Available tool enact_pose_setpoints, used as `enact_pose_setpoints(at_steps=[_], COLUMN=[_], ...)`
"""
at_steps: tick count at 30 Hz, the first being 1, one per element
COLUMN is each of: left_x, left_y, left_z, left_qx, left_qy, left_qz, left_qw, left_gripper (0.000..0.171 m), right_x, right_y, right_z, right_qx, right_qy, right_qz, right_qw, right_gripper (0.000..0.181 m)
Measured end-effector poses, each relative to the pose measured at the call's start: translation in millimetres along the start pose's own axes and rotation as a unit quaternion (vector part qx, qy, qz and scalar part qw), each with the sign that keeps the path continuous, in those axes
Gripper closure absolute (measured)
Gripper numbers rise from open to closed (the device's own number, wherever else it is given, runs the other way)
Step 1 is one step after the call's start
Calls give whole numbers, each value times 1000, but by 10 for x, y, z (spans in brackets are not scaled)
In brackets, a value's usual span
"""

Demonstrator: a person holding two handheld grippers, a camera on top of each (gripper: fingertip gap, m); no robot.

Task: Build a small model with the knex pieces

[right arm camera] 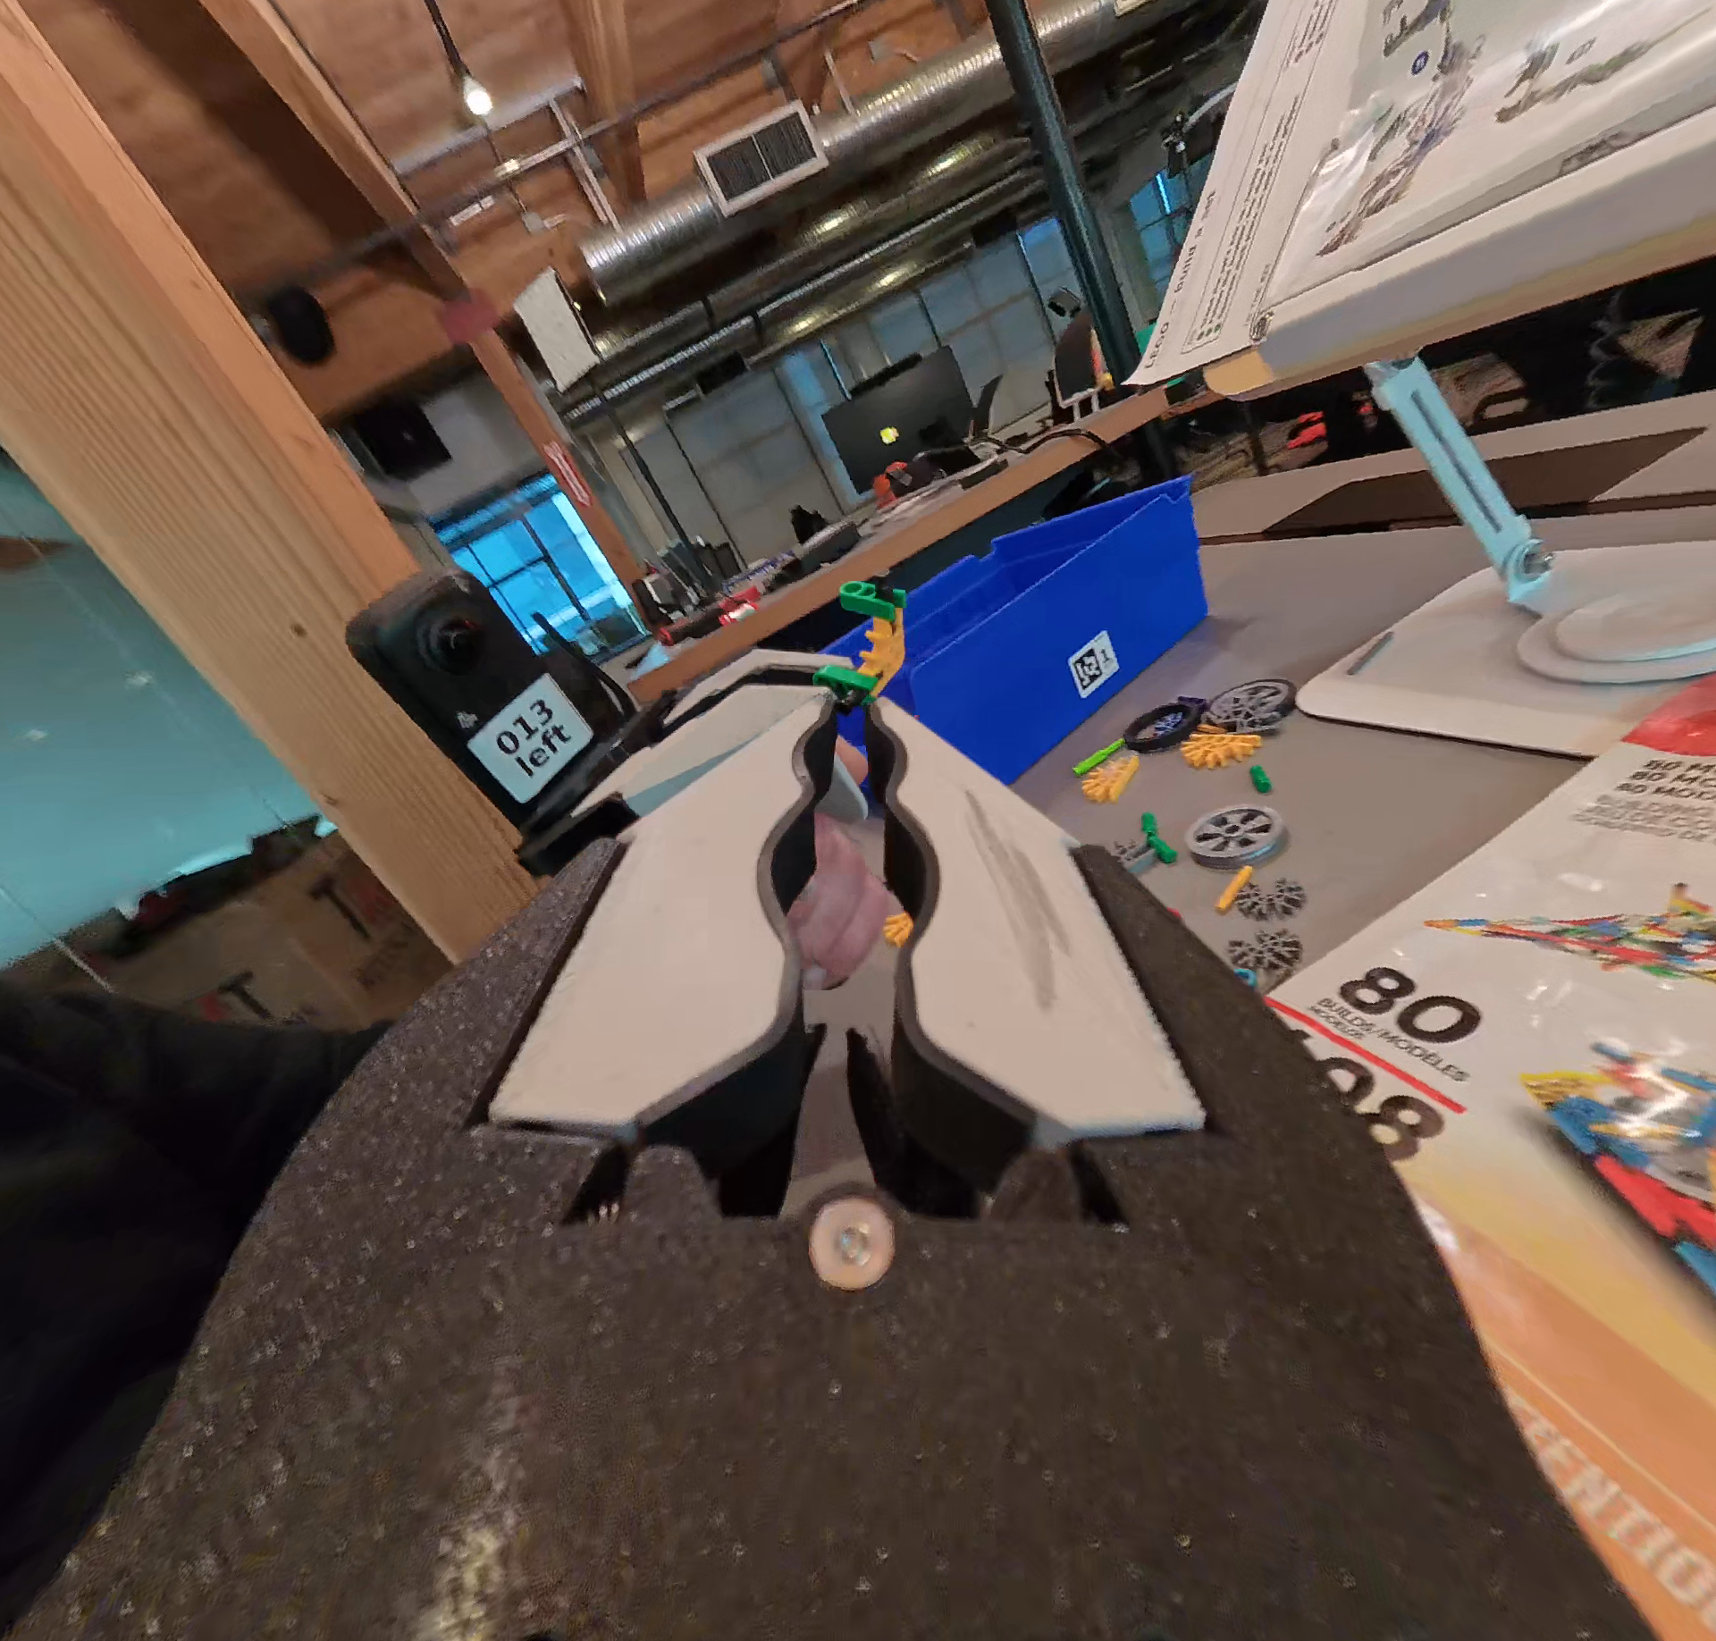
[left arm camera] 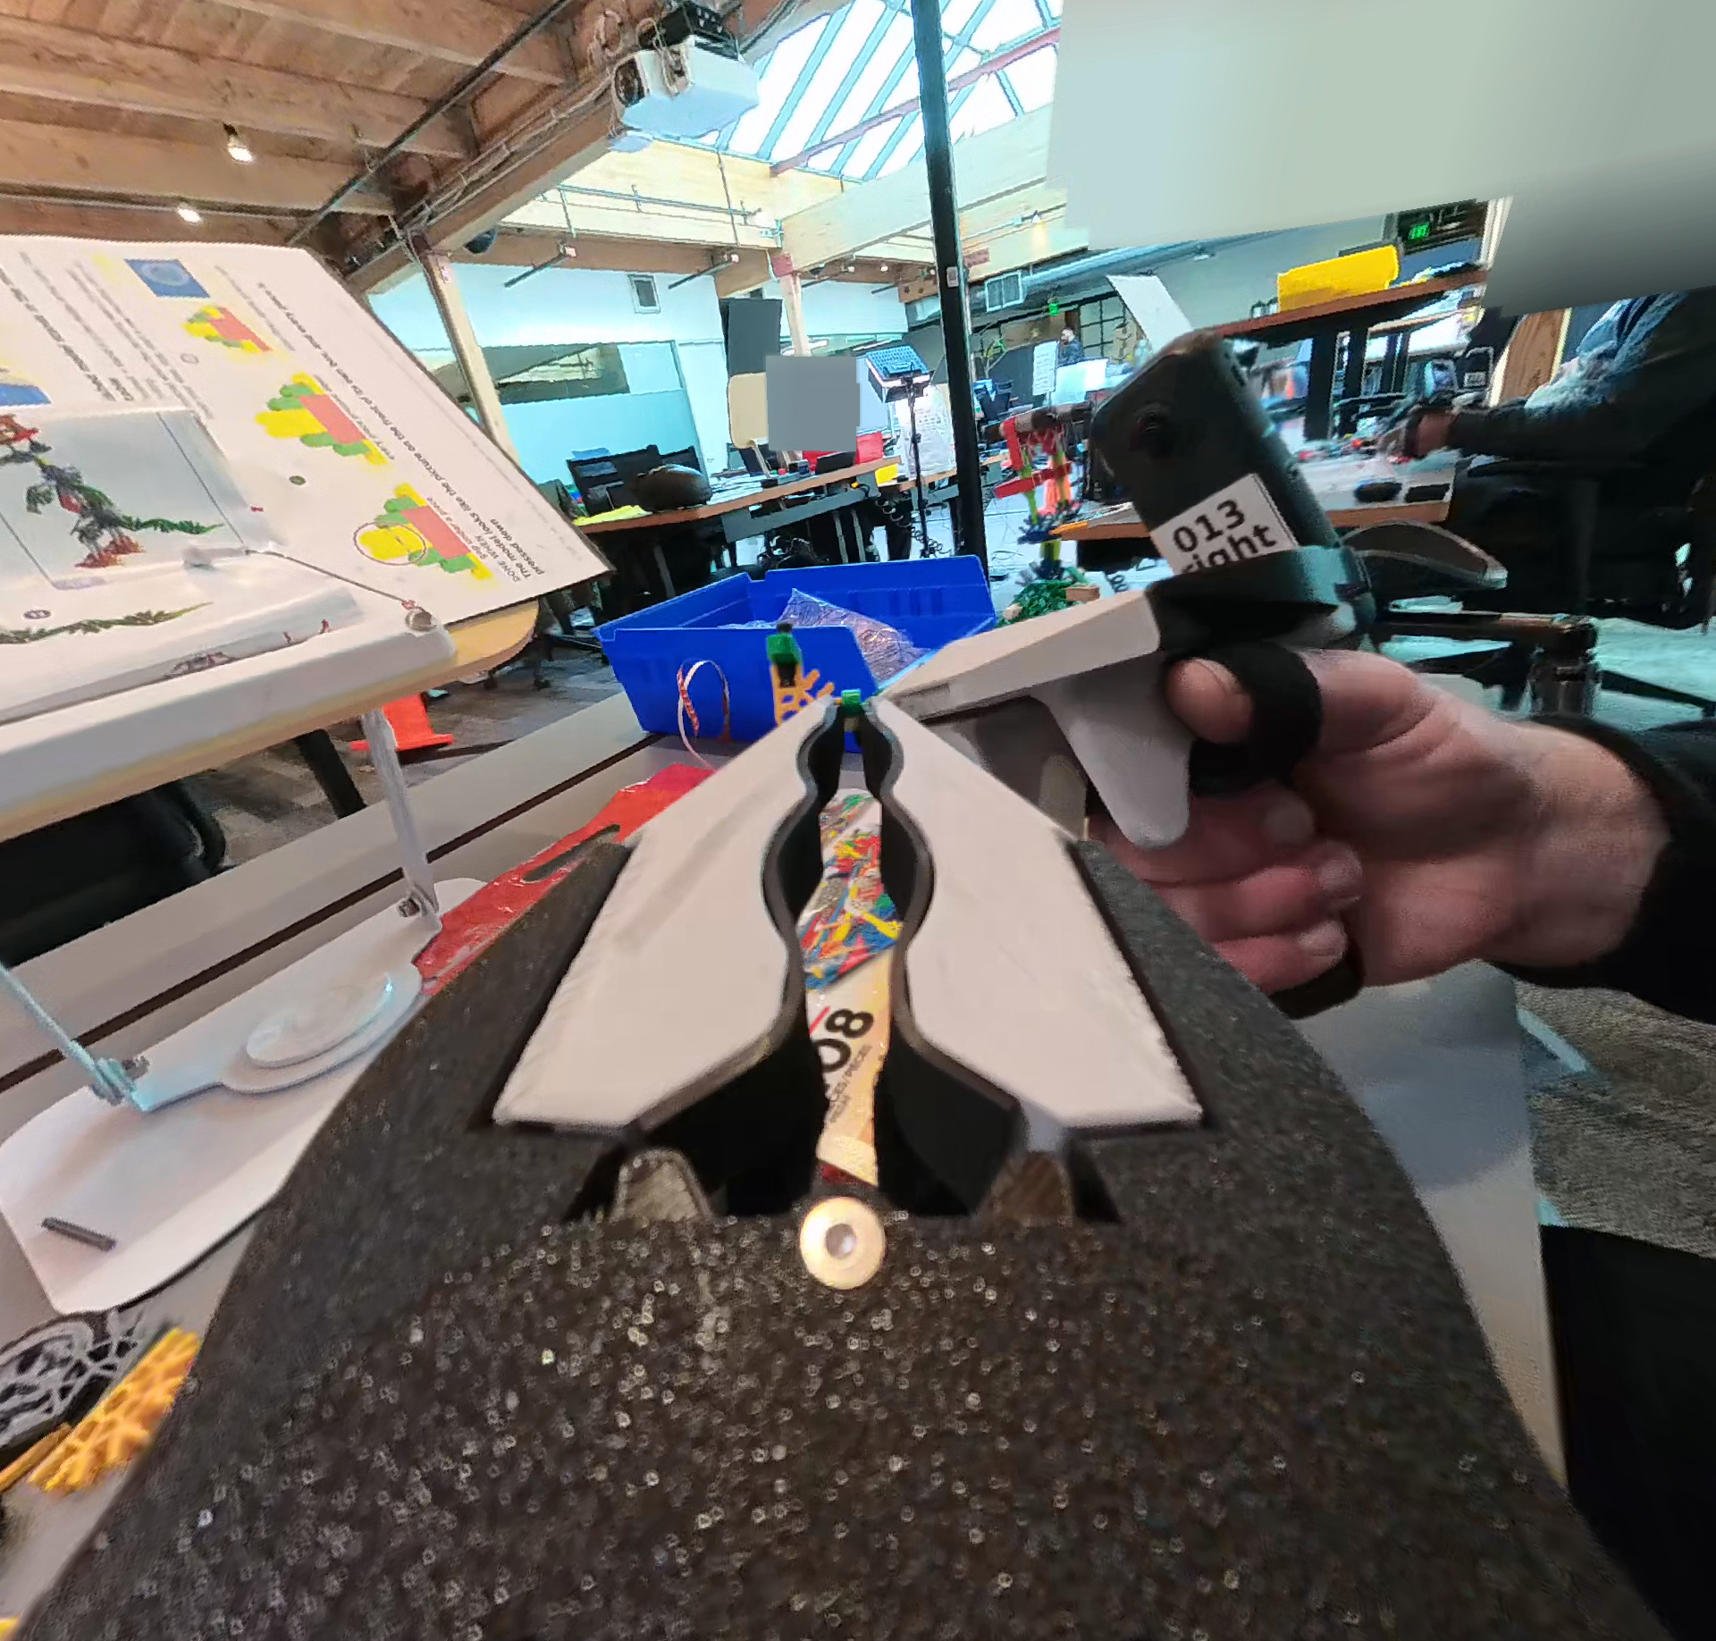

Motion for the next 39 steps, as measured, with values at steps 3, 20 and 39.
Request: enact_pose_setpoints(at_steps=[3,20,39], left_x=[20,117,230], left_y=[-6,-18,-1], left_z=[-12,-82,-203], left_qx=[21,84,152], left_qy=[-3,-25,-46], left_qz=[6,14,7], left_qw=[1000,996,987], left_gripper=[170,171,171], right_x=[-22,-126,-224], right_y=[4,-12,-8], right_z=[-13,-74,-149], right_qx=[0,30,88], right_qy=[-1,-3,-39], right_qz=[-6,-19,-42], right_qw=[1000,999,994], right_gripper=[179,175,179])
Point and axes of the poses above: each gripper's, where its closed fingertips meet, x out along the fingers, y out of its underside, z = x × y across the jaws, the point moved 8 cm from there along -x, back along the fingers, and after that the axes turned 6 degrees about z, right-handed, at the moved point
